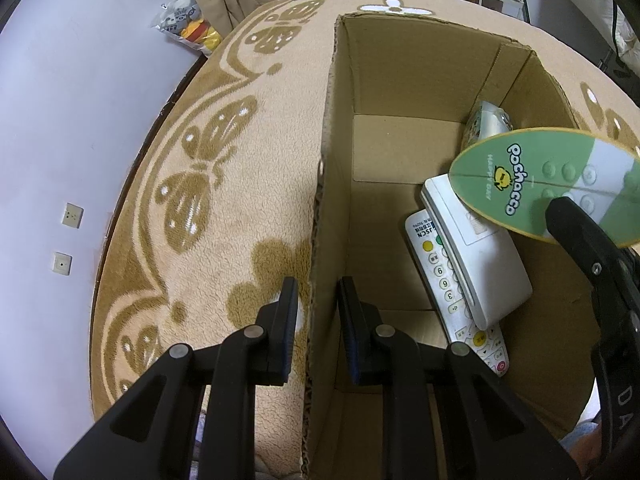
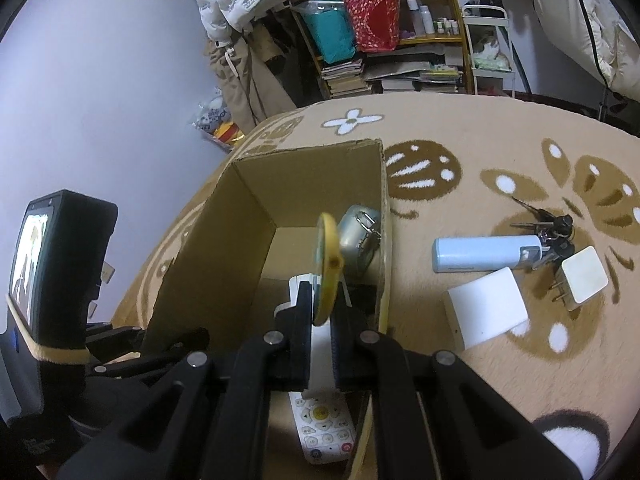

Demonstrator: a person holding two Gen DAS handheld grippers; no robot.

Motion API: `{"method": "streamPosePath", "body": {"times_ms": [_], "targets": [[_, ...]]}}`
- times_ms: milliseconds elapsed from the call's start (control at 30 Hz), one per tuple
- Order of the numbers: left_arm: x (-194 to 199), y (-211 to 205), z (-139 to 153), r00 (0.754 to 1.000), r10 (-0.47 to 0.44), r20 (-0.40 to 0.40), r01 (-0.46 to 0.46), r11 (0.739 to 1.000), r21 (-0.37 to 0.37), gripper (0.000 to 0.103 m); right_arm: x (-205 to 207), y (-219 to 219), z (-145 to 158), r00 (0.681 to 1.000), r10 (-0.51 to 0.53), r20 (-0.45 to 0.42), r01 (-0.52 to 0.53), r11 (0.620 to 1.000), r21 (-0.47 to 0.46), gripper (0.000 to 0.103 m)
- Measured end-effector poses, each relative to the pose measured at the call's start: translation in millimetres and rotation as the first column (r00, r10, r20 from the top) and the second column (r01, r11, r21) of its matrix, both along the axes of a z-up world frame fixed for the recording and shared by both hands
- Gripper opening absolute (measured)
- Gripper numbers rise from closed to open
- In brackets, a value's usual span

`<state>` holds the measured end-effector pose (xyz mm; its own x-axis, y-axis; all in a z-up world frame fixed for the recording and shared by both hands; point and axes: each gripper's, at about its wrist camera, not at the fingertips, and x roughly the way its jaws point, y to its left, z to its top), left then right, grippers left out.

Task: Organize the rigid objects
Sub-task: 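Carry the green card into the box and open the right tool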

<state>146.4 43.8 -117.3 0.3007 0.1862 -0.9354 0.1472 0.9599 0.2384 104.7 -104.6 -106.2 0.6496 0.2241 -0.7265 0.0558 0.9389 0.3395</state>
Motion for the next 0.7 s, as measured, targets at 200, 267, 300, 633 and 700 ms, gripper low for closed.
{"method": "streamPosePath", "body": {"times_ms": [200,267,300,633,700], "targets": [[-0.2,0.7,1.1,1.0,0.001,0.001,-0.001,1.0,-0.003,0.02,-3.2,-0.5,3.4,0.999,0.041,-0.014,-0.041,0.999,0.005,0.021],[-0.1,0.8,0.9,1.0,0.001,0.002,-0.001,1.0,-0.004,0.02,-4.9,0.4,5.8,0.998,0.058,-0.016,-0.058,0.998,0.008,0.028],[-0.1,0.8,0.9,1.0,0.002,0.0,-0.002,1.0,-0.005,0.02,-5.6,1.2,7.7,0.998,0.064,-0.015,-0.064,0.998,0.01,0.034],[0.5,0.2,1.8,1.0,0.003,-0.001,-0.003,1.0,-0.005,0.021,-11.9,-19.0,27.8,0.999,0.007,0.049,-0.005,0.999,-0.044,0.086],[0.4,0.2,1.9,1.0,0.003,-0.001,-0.003,1.0,-0.006,0.021,-12.5,-28.7,28.2,0.998,-0.028,0.057,0.031,0.998,-0.063,0.092]]}}
